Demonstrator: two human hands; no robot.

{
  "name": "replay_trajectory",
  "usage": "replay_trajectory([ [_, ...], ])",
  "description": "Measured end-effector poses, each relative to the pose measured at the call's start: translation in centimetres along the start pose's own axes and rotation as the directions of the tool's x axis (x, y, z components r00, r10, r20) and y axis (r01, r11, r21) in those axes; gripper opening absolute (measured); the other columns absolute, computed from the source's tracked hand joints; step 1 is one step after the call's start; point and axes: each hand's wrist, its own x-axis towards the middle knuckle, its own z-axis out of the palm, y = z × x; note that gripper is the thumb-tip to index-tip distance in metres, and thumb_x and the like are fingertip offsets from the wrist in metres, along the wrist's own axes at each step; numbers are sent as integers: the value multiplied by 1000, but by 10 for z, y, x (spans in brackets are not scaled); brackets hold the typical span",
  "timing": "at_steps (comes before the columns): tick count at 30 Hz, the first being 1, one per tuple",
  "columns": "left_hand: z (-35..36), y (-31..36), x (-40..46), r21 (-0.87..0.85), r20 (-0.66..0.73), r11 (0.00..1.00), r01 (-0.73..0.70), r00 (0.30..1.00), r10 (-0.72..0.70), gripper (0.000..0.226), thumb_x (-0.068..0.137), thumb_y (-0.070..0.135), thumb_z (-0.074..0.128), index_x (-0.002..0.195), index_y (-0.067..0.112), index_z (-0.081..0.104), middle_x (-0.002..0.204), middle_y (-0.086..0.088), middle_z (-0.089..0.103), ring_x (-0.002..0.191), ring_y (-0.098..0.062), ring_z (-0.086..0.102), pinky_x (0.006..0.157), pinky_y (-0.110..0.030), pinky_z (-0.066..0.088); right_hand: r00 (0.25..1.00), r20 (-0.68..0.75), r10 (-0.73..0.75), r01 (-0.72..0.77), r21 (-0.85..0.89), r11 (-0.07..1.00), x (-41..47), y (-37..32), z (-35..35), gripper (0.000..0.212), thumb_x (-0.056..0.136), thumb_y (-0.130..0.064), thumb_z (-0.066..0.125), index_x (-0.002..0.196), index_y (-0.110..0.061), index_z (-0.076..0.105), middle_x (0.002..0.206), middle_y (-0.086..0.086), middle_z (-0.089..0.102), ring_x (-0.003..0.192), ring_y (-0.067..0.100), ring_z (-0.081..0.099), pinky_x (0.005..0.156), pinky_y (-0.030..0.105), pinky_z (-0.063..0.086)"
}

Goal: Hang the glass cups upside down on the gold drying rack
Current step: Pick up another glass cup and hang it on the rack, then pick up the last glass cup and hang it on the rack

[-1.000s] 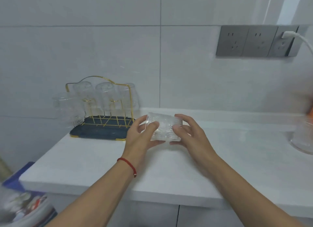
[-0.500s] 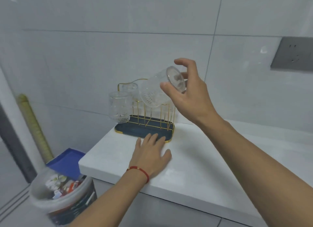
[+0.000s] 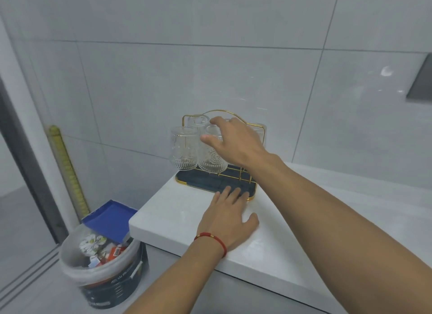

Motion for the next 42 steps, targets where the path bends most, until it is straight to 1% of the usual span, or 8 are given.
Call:
replay_trajectory([
  [9, -4, 4, -6, -75, -13, 997, -12, 1000, 11, 62, 94, 48, 43, 152, 27, 35, 163, 7, 31, 153, -15, 16, 120, -35, 25, 999, 30, 12, -9, -108, 994, -10, 2, 3, 62, 101, -67, 39, 143, -25, 58, 142, 9, 62, 135, 30, 54, 109, 54, 37],
  [16, -8, 1, -8, -154, -33, 987, -35, 999, 30, 58, 88, 48, 54, 141, 27, 53, 158, 3, 41, 148, -16, 28, 119, -33, 24, 865, -473, -171, 235, 80, 969, -105, 51, -25, 25, 90, -4, 61, 113, -7, 71, 125, 13, 60, 106, 27, 64, 92, 40, 47],
  [20, -7, 6, -9, -196, -92, 976, -96, 993, 80, 38, 88, 42, 62, 123, 29, 67, 141, 8, 55, 135, -12, 41, 109, -29, 32, 921, -376, -104, 109, -10, 994, -189, 111, -35, 28, 86, -3, 63, 111, -13, 70, 119, 4, 61, 99, 15, 57, 87, 30, 42],
  [23, -2, 29, 0, -306, -156, 943, -130, 984, 85, 26, 88, 33, 69, 114, 28, 71, 132, 7, 60, 130, -14, 44, 103, -23, 29, 910, -343, 234, -187, 166, 968, -239, 159, -47, 31, 86, 1, 63, 109, -19, 70, 117, -1, 62, 99, 16, 61, 86, 27, 44],
  [27, 23, 101, 23, -365, -157, 897, -250, 966, 205, 31, 87, 30, 71, 118, 29, 69, 132, 5, 63, 132, -17, 45, 110, -27, 31, 562, -373, 739, -492, 567, 660, -281, 217, -75, 29, 91, -2, 60, 108, -24, 66, 120, 0, 67, 108, 22, 64, 82, 19, 46],
  [34, 82, 248, 44, -478, -57, 797, -369, 918, 392, 45, 85, 31, 69, 129, 32, 62, 152, 0, 45, 143, -20, 27, 115, -35, 28, -92, -411, 907, -712, 664, 228, -321, 296, -106, 69, 88, -17, 74, 146, -8, 39, 151, 20, 35, 137, 39, 36, 109, 44, 36],
  [37, 101, 277, 51, -421, -31, 812, -405, 901, 433, 49, 87, 35, 65, 135, 31, 58, 156, -2, 41, 147, -21, 23, 120, -38, 25, -174, -415, 893, -693, 696, 188, -332, 327, -109, 91, 83, -17, 81, 154, -3, 26, 157, 21, 29, 141, 43, 34, 113, 46, 36],
  [42, 119, 275, 55, -373, 16, 846, -380, 910, 415, 60, 85, 49, 56, 143, 36, 48, 163, 2, 29, 152, -17, 9, 124, -39, 19, -178, -459, 870, -774, 611, 164, -333, 369, -106, 111, 81, -33, 84, 162, -5, 14, 162, 22, 36, 148, 40, 37, 120, 50, 31],
])
